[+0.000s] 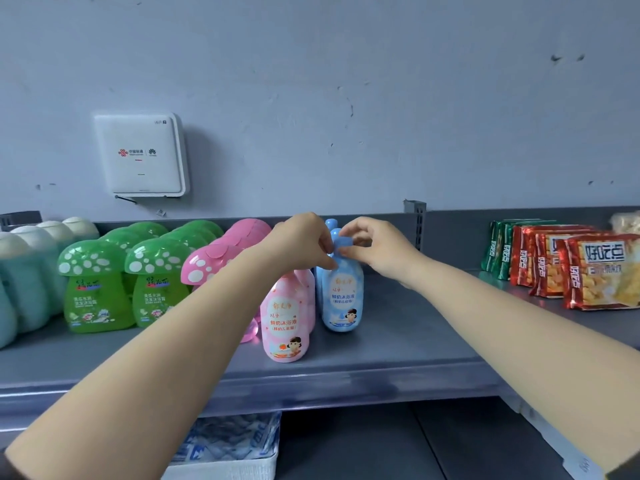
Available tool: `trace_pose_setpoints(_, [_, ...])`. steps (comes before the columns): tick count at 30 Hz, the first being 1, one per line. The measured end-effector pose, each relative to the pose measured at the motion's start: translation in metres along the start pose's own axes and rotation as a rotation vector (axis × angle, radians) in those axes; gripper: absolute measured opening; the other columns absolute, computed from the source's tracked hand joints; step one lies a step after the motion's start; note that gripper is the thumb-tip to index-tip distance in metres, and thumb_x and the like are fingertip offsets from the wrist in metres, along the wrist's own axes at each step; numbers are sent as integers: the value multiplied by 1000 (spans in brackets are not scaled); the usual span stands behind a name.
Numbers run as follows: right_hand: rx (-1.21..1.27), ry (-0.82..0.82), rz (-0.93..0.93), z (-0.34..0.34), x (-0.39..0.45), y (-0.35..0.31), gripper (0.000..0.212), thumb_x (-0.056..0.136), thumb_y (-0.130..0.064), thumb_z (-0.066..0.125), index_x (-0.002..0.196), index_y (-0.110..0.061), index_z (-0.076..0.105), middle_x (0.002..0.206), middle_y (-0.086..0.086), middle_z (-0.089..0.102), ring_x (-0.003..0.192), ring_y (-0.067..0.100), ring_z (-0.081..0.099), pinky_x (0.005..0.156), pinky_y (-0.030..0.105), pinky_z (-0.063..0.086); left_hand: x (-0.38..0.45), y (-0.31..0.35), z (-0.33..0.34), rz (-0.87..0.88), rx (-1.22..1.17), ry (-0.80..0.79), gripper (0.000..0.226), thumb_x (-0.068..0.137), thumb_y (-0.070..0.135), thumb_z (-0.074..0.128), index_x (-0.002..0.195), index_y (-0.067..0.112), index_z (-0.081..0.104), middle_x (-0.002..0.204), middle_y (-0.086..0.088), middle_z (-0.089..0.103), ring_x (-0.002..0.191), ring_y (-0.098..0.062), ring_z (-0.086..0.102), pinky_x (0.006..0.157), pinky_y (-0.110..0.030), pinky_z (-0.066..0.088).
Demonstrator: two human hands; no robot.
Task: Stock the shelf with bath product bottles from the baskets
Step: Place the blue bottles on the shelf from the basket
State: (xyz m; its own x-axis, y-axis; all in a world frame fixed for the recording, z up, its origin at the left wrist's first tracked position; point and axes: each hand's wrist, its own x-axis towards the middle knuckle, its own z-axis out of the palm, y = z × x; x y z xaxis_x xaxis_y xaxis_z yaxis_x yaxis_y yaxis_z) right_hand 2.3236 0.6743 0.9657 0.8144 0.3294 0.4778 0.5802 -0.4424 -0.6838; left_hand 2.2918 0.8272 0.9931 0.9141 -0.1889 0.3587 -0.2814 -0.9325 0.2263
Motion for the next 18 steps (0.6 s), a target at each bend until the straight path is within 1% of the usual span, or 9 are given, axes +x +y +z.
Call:
trace_pose_setpoints(2, [25, -13, 5, 3, 1, 3, 23, 83, -14, 69, 104, -10, 60, 90, -4, 63, 80, 6, 56, 64, 16, 40, 2, -2, 2, -9, 25, -2, 25, 74, 24, 75, 96, 13, 73, 95, -2, 71, 91, -20, 64, 87, -37, 49])
trace_pose_setpoints(4, [40, -18, 6, 7, 0, 6, 23, 84, -13, 69, 105, -10, 61, 87, -7, 61, 80, 5, 56, 66, 16, 42, 3, -3, 5, -8, 74, -7, 26, 74, 28, 75, 96, 14, 73, 95, 1, 70, 92, -20, 63, 81, -30, 45])
trace_pose_setpoints(6, [44, -2, -9, 9, 0, 8, 23, 83, -12, 69, 105, -10, 61, 87, -9, 61, 83, 3, 57, 74, 15, 45, 4, -4, 7, -1, 109, 0, 26, 75, 30, 74, 97, 16, 72, 95, 2, 70, 92, -19, 62, 76, -27, 40])
trace_pose_setpoints(8, [31, 15, -37, 10, 0, 9, 22, 83, -12, 69, 103, -11, 62, 95, -7, 62, 89, 9, 59, 83, 21, 47, 5, -4, 7, 4, 125, 7, 26, 75, 30, 73, 97, 16, 72, 96, 2, 69, 93, -19, 61, 75, -27, 38])
trace_pose_setpoints(10, [-3, 14, -53, 11, 1, 9, 21, 83, -13, 69, 102, -13, 61, 100, -4, 62, 96, 14, 60, 88, 25, 47, 5, -5, 7, 7, 134, 9, 25, 76, 31, 73, 95, 15, 72, 95, 2, 69, 92, -19, 61, 74, -27, 36])
trace_pose_setpoints(12, [-43, 5, -58, 11, 1, 8, 25, 82, -14, 71, 104, -15, 60, 102, -5, 60, 97, 16, 60, 89, 26, 46, 6, -5, 7, 13, 133, 10, 23, 76, 30, 72, 94, 15, 72, 95, 1, 68, 91, -19, 61, 74, -27, 36])
trace_pose_setpoints(15, [-105, -9, -58, 10, 0, 5, 31, 80, -15, 72, 108, -13, 59, 101, -7, 57, 92, 15, 59, 85, 25, 47, 6, -5, 6, 14, 133, 5, 24, 77, 30, 72, 94, 14, 72, 94, 0, 67, 87, -19, 59, 74, -28, 38])
trace_pose_setpoints(17, [-142, -11, -68, 10, -1, 4, 32, 81, -15, 72, 110, -12, 59, 100, -8, 56, 88, 14, 57, 81, 23, 46, 7, -5, 5, 11, 120, 4, 25, 76, 28, 73, 96, 11, 71, 94, -3, 69, 88, -21, 61, 75, -31, 45])
trace_pose_setpoints(18, [-152, -5, -74, 10, -2, 3, 32, 81, -15, 71, 111, -12, 59, 100, -8, 56, 87, 14, 57, 78, 19, 45, 8, -6, 4, 11, 107, 10, 26, 76, 26, 73, 96, 10, 71, 95, -5, 70, 89, -23, 63, 77, -33, 48])
